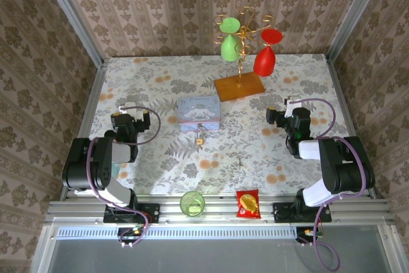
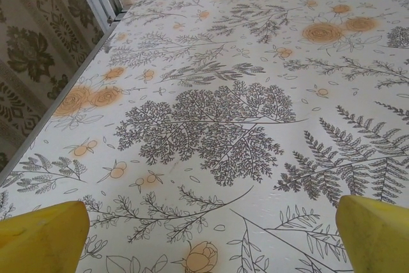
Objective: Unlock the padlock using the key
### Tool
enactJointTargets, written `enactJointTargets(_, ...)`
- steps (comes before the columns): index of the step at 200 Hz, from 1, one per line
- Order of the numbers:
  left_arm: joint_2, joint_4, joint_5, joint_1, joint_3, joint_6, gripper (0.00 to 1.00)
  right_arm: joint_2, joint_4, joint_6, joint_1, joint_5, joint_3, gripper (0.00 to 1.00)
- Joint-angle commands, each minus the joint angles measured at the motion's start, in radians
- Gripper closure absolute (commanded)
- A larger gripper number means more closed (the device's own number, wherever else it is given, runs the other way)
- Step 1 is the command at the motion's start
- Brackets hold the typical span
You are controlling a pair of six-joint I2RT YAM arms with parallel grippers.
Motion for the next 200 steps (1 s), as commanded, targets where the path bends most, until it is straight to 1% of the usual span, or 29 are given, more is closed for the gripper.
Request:
enactJointTargets(1, -0.080, -0.023, -0.033, -0.009, 0.005, 0.009, 0.00, -0.047, -0.029, -0.009, -0.004, -0.014, 0.012, 0.00)
enactJointTargets(13, -0.135, -0.075, -0.034, -0.010, 0.012, 0.014, 0.00, -0.108, -0.084, -0.010, -0.001, -0.001, 0.016, 0.00)
enactJointTargets(18, -0.157, -0.102, -0.037, -0.014, 0.016, 0.017, 0.00, -0.124, -0.128, -0.006, -0.001, 0.005, 0.022, 0.00)
enactJointTargets(22, -0.177, -0.123, -0.046, -0.017, 0.019, 0.018, 0.00, -0.174, -0.163, -0.001, -0.001, 0.011, 0.030, 0.00)
enactJointTargets(44, -0.281, -0.216, -0.097, -0.031, 0.038, 0.002, 0.00, -0.299, -0.368, 0.053, -0.001, 0.037, 0.087, 0.00)
enactJointTargets(53, -0.330, -0.263, -0.089, -0.034, 0.051, -0.022, 0.00, -0.337, -0.443, 0.130, -0.003, 0.099, 0.108, 0.00)
enactJointTargets(63, -0.386, -0.337, -0.074, -0.036, 0.077, -0.066, 0.00, -0.378, -0.569, 0.261, -0.009, 0.187, 0.144, 0.00)
enactJointTargets(68, -0.415, -0.388, -0.059, -0.036, 0.093, -0.095, 0.00, -0.395, -0.637, 0.307, -0.021, 0.200, 0.166, 0.00)
enactJointTargets(76, -0.458, -0.463, -0.022, -0.036, 0.118, -0.139, 0.00, -0.408, -0.704, 0.323, -0.043, 0.149, 0.191, 0.00)
enactJointTargets(80, -0.473, -0.489, -0.005, -0.036, 0.129, -0.161, 0.00, -0.413, -0.744, 0.323, -0.053, 0.094, 0.207, 0.00)
enactJointTargets(93, -0.525, -0.577, 0.060, -0.036, 0.167, -0.249, 0.00, -0.420, -0.839, 0.335, -0.057, -0.001, 0.246, 0.00)
enactJointTargets(99, -0.545, -0.618, 0.110, -0.036, 0.181, -0.286, 0.00, -0.421, -0.876, 0.352, -0.055, -0.049, 0.260, 0.00)
enactJointTargets(107, -0.571, -0.652, 0.177, -0.037, 0.190, -0.343, 0.00, -0.425, -0.909, 0.384, -0.052, -0.107, 0.265, 0.00)
enactJointTargets(117, -0.592, -0.657, 0.247, -0.046, 0.180, -0.429, 0.00, -0.428, -0.936, 0.414, -0.040, -0.170, 0.263, 0.00)
enactJointTargets(126, -0.602, -0.648, 0.312, -0.060, 0.164, -0.478, 0.00, -0.428, -0.954, 0.419, -0.012, -0.207, 0.262, 0.00)
enactJointTargets(138, -0.604, -0.672, 0.355, -0.100, 0.164, -0.535, 0.00, -0.420, -1.021, 0.410, 0.061, -0.192, 0.277, 0.00)
enactJointTargets(159, -0.605, -0.726, 0.361, -0.202, 0.171, -0.575, 0.00, -0.400, -1.136, 0.391, 0.240, -0.073, 0.299, 0.00)
enactJointTargets(184, -0.596, -0.754, 0.378, -0.321, 0.158, -0.631, 0.00, -0.374, -1.176, 0.427, 0.413, -0.018, 0.274, 0.02)
enactJointTargets(200, -0.584, -0.756, 0.393, -0.394, 0.151, -0.660, 0.00, -0.344, -1.183, 0.468, 0.495, 0.009, 0.253, 0.06)
